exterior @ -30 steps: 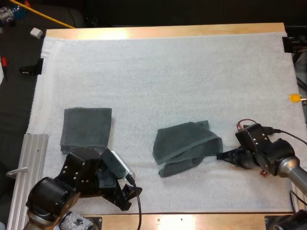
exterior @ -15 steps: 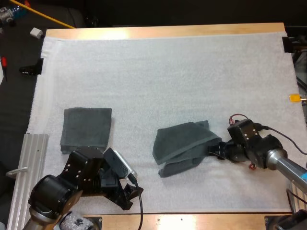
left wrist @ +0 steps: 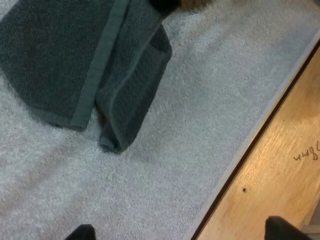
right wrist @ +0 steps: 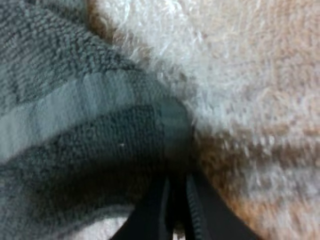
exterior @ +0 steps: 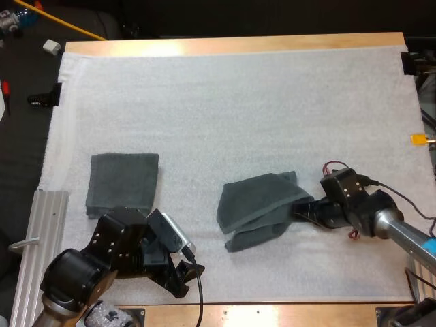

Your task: Pick towel from pile, fold and stack

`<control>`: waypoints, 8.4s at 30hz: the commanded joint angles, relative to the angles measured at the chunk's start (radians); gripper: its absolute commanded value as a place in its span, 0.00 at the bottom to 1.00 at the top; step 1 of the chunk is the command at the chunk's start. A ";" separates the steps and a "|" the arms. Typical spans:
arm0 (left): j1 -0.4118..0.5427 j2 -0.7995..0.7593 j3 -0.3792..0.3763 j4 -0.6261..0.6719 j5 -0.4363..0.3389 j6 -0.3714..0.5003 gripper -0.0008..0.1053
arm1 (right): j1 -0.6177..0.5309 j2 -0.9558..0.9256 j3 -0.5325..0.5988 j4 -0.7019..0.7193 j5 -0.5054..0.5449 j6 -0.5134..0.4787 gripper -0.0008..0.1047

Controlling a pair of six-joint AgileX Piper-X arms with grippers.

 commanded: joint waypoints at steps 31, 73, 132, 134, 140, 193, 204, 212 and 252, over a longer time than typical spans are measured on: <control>-0.229 0.508 0.003 -0.341 -0.127 -0.027 0.61 | -0.001 -0.208 -0.004 0.231 0.092 -0.070 0.01; -0.241 0.816 -0.028 -0.461 -0.219 -0.059 0.01 | -0.002 -0.209 -0.005 0.231 0.090 -0.068 0.01; -0.145 0.363 -0.314 -0.137 -0.326 0.015 0.01 | -0.002 -0.479 -0.332 0.589 -0.040 -0.046 0.01; -0.090 0.403 -0.298 -0.200 -0.310 0.031 0.01 | -0.004 -0.420 -0.312 0.508 -0.024 -0.030 0.01; 0.053 0.538 -0.280 -0.340 -0.189 0.058 0.01 | -0.012 -0.250 -0.303 0.324 0.002 0.016 0.01; 0.207 0.623 -0.381 -0.505 -0.119 0.021 0.56 | -0.148 -0.149 -0.308 -0.013 -0.112 0.030 0.55; 0.207 0.334 -0.378 -0.221 -0.120 -0.011 0.57 | -0.143 -0.442 -0.310 0.354 -0.092 -0.052 0.54; 0.207 0.208 -0.380 -0.072 -0.121 -0.014 0.57 | -0.149 -0.570 -0.310 0.495 -0.099 -0.078 0.54; 0.202 0.042 -0.015 0.043 -0.028 -0.097 0.56 | -0.150 -0.661 0.043 0.549 -0.180 -0.128 0.53</control>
